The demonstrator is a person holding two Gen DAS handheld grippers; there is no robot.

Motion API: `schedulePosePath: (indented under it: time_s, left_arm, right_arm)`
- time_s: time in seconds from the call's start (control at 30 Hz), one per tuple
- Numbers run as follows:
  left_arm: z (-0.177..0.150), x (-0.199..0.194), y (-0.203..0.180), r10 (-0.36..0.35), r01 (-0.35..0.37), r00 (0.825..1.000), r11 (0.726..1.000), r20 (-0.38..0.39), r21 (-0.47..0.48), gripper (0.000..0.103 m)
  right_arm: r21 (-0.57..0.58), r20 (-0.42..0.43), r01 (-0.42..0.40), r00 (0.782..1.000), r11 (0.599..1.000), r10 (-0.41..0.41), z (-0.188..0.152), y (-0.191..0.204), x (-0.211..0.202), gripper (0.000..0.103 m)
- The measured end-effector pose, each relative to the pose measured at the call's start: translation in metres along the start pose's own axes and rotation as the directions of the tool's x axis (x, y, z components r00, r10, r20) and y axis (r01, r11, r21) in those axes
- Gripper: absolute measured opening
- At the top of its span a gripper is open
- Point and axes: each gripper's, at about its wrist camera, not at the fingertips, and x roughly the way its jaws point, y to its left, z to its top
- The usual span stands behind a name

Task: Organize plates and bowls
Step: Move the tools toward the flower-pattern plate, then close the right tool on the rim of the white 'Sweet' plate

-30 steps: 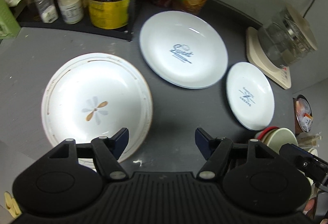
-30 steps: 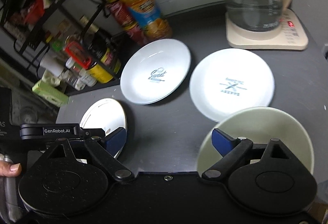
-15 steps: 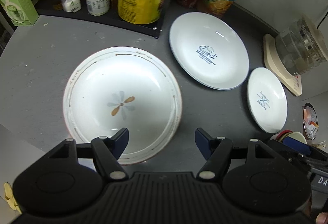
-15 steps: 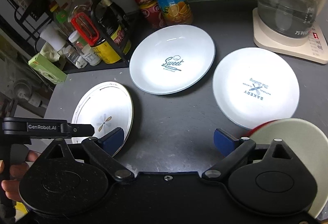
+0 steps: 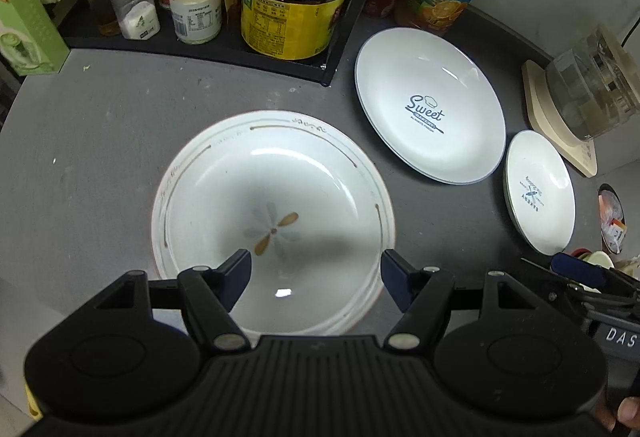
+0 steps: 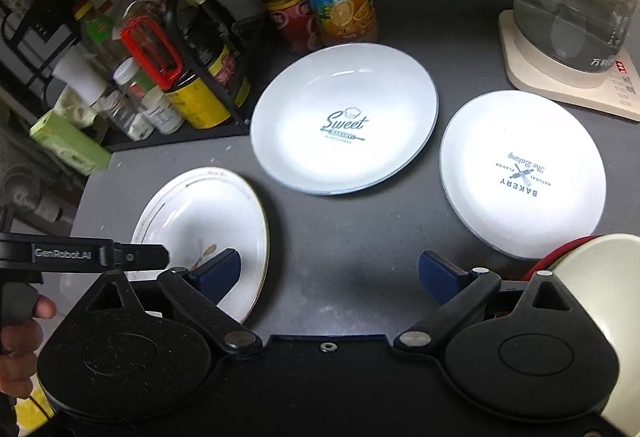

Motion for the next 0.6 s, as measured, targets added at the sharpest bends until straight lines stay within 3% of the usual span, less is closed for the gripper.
schedulePosePath:
  time_s: [0.2, 0.6]
  left_arm:
    - [0.021, 0.001, 0.012, -0.023, 0.022, 0.999, 0.999, 0.047, 0.024, 0.070]
    - [0.052, 0.014, 0.003, -0.083, 0.076, 0.991, 0.995, 0.106, 0.069, 0.070]
  right_arm:
    - [0.079, 0.061, 0.069, 0.995, 0.994, -0.074, 0.003, -0.001, 0.006, 0.096]
    - [0.186, 0.128, 0.066, 0.988, 0.980, -0.091, 0.016, -0.030, 0.010, 0.093]
